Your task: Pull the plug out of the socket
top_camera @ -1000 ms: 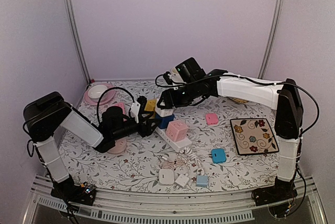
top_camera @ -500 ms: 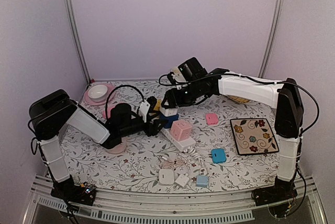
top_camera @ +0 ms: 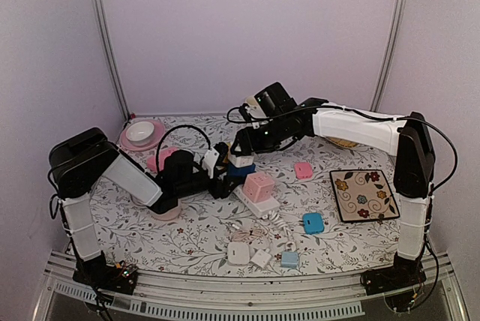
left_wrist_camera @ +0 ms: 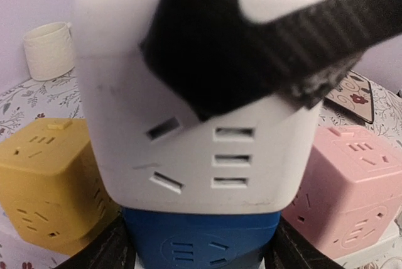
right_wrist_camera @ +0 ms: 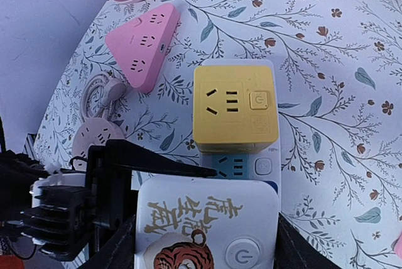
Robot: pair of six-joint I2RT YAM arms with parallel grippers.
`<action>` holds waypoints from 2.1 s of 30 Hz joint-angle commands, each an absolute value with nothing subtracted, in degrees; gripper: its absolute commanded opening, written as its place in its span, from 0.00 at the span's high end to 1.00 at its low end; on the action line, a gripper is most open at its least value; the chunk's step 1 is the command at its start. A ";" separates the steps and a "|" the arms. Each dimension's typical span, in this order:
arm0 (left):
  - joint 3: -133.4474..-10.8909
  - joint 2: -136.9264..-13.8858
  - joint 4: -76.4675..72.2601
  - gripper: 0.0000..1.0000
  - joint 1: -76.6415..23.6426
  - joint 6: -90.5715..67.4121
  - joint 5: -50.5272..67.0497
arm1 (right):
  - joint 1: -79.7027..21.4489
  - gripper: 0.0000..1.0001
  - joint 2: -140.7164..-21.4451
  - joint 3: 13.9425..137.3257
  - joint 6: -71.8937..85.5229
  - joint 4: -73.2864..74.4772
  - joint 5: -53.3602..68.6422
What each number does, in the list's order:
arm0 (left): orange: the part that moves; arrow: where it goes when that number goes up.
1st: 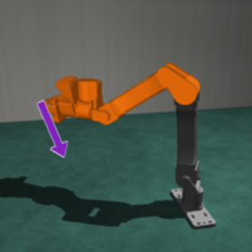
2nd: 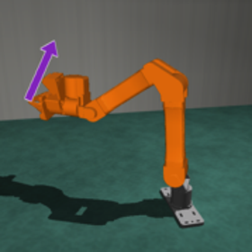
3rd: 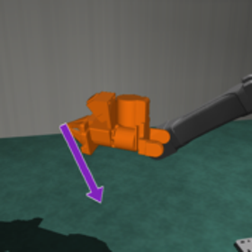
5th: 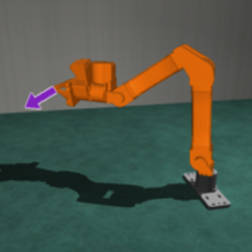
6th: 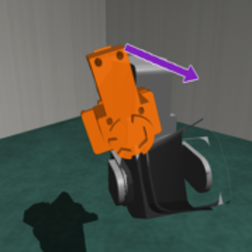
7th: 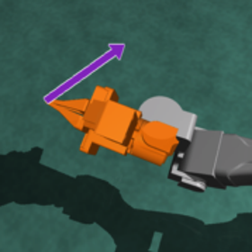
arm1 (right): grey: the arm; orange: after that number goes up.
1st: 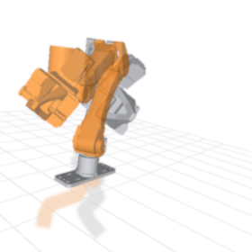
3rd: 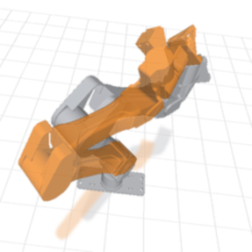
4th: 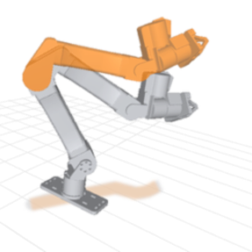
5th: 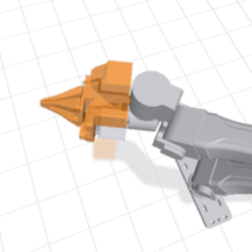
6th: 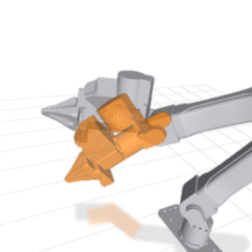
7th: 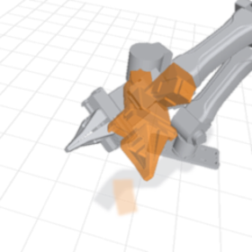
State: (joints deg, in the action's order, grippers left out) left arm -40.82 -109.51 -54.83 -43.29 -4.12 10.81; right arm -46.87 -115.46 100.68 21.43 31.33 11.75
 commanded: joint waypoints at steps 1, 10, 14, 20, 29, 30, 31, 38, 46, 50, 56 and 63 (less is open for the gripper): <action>-39.67 -110.73 -53.53 0.30 -44.12 -5.37 10.07 | -47.60 0.79 -109.51 104.16 22.01 22.33 15.56; -40.83 -110.15 -53.56 0.34 -43.93 -5.39 10.21 | -47.73 0.79 -110.13 103.52 21.87 22.41 15.81; -41.28 -109.86 -53.98 0.31 -43.33 -5.73 10.82 | -47.78 0.79 -110.13 103.19 21.56 22.61 16.14; -42.24 -110.26 -54.58 0.41 -42.54 -6.31 12.92 | -47.72 0.79 -109.96 102.68 21.27 22.76 15.88; -41.76 -112.09 -51.81 0.83 -42.62 -4.41 12.14 | -47.75 0.79 -109.03 103.46 20.46 22.95 14.16; -41.61 -112.09 -51.36 0.85 -42.57 -4.13 11.99 | -47.73 0.79 -108.87 103.87 20.12 23.02 13.81; -41.46 -112.14 -51.07 0.89 -42.60 -3.99 11.96 | -47.77 0.79 -108.67 104.26 19.57 22.95 13.46; -40.49 -114.82 -50.86 0.96 -42.79 -3.72 10.81 | -45.48 0.80 -107.29 105.23 18.32 23.18 12.15; -41.19 -115.43 -50.02 0.98 -42.79 -3.51 10.45 | -44.75 0.80 -106.11 104.08 20.05 22.28 12.77; -41.55 -115.72 -49.70 0.99 -42.79 -3.69 10.51 | -48.64 0.80 -106.40 104.24 16.57 22.38 7.09; -41.96 -116.02 -49.05 0.99 -42.78 -3.60 10.23 | -48.11 0.80 -106.17 102.03 15.35 22.30 6.54; -42.34 -116.32 -48.65 1.00 -42.77 -3.52 10.15 | -41.59 0.80 -102.62 95.90 21.61 16.59 18.15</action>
State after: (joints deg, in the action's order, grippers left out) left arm -43.16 -113.97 -56.01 -43.20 -3.18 11.97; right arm -45.34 -112.40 95.88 18.52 28.60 11.49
